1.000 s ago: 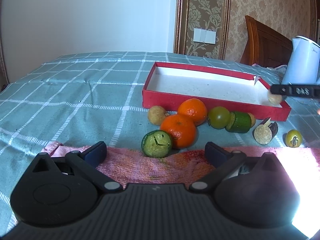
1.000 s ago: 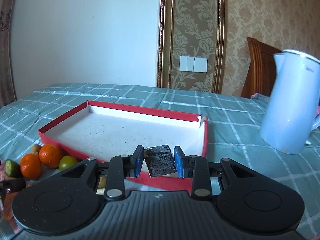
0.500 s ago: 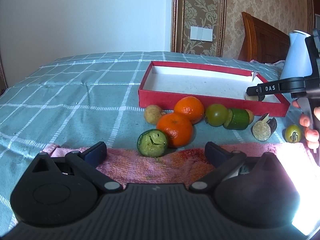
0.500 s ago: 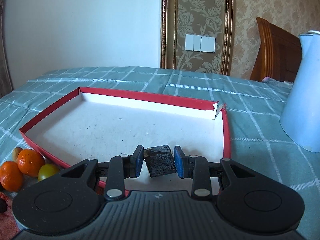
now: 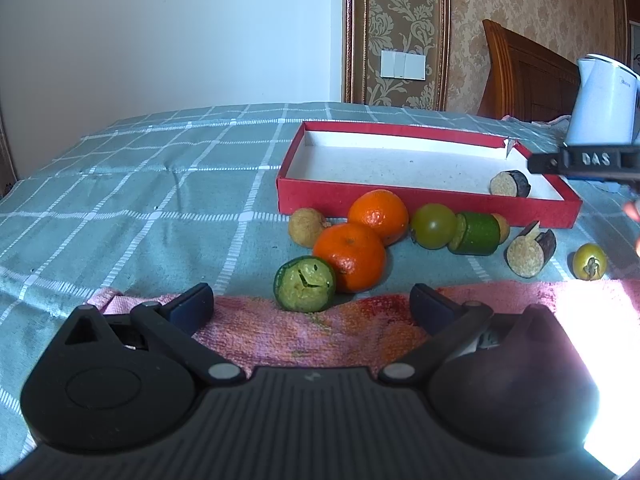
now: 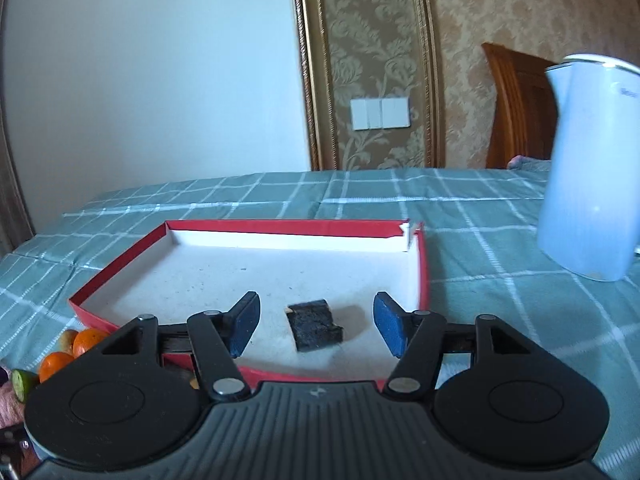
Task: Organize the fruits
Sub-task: 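Carry the eggplant piece into the red tray and open the right gripper, then grasp the small green cucumber with the left gripper, then carry the cucumber into the red tray and open the left gripper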
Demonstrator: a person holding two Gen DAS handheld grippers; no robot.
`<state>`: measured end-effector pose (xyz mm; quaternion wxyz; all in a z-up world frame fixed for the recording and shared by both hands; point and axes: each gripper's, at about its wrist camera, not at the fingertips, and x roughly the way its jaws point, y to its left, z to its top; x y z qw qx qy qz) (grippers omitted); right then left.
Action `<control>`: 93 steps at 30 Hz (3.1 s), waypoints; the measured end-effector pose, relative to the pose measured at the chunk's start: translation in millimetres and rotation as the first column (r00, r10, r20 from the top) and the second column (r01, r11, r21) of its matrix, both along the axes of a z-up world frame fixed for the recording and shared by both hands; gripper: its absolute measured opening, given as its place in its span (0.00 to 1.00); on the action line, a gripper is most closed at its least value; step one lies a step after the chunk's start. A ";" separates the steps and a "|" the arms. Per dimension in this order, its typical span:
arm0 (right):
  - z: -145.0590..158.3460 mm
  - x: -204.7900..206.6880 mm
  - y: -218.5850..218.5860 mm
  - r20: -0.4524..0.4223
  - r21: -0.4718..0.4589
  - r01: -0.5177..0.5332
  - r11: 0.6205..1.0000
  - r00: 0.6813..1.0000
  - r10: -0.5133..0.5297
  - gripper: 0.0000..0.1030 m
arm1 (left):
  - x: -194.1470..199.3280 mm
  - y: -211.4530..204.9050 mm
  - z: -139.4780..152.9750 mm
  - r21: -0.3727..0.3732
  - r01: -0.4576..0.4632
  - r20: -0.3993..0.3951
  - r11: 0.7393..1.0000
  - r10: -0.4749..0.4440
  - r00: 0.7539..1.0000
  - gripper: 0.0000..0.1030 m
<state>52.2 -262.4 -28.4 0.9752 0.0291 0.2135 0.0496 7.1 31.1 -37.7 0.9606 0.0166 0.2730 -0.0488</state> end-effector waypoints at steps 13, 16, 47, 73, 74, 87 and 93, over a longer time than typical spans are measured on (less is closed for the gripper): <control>-18.8 -36.7 -41.4 -0.005 0.130 0.157 0.979 0.988 -0.157 0.64 | 0.3 -1.5 0.1 0.020 -0.006 0.006 1.000 0.006 1.000 1.00; -18.3 -39.4 -40.9 0.018 0.115 0.176 0.978 0.984 -0.180 0.64 | 0.4 -4.1 0.5 0.038 -0.011 0.003 0.999 0.011 1.000 1.00; -17.0 -42.1 -40.0 0.040 0.105 0.194 0.975 0.979 -0.199 0.70 | 14.2 23.9 3.9 -0.013 0.005 -0.056 1.000 -0.006 0.998 0.69; -17.8 -41.7 -40.8 0.033 0.107 0.207 0.972 0.977 -0.212 0.70 | 8.7 4.8 33.2 -0.014 0.101 0.022 0.995 -0.101 0.995 0.26; -17.9 -41.5 -40.9 0.033 0.107 0.208 0.972 0.977 -0.213 0.70 | 11.0 1.7 35.2 -0.010 0.107 0.025 0.994 -0.106 0.994 0.26; -19.6 -40.0 -40.3 0.026 0.101 0.211 0.972 0.976 -0.215 0.70 | 61.4 -39.2 52.1 0.045 0.112 0.069 0.993 -0.114 0.991 0.26; -21.0 -36.2 -39.6 0.012 0.099 0.202 0.974 0.979 -0.204 0.70 | 97.2 -56.0 57.8 0.058 0.086 0.091 0.995 -0.091 0.992 0.27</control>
